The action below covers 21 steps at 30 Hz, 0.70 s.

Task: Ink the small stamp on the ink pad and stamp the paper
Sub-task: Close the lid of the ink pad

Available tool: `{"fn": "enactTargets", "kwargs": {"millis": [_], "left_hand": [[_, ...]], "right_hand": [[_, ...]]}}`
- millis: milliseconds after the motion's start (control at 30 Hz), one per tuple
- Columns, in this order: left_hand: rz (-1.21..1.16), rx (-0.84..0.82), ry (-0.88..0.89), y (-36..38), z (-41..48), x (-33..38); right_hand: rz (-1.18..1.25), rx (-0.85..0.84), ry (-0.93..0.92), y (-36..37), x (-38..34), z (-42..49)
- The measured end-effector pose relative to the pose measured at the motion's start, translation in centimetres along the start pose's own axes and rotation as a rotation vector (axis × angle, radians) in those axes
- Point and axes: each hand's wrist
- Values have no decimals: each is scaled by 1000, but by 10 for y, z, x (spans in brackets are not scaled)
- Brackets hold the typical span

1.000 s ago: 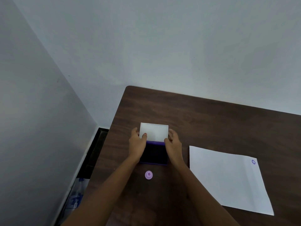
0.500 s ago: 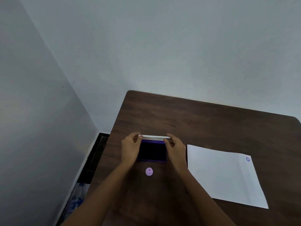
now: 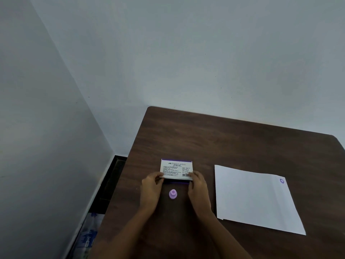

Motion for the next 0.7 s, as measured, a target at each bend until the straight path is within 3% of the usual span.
{"fn": "enactTargets", "kwargs": {"millis": [500,700], "left_hand": [[150,-64,36,11,-9,-14],[320,-27,151,12,-1,3]], "right_hand": [[-368,-110,-102,14,14,-13],[-256,-26,-114,-5,9,1]]}}
Point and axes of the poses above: each hand's wrist, its own z-axis towards the middle knuckle, its own y-axis out of the palm, x = y × z
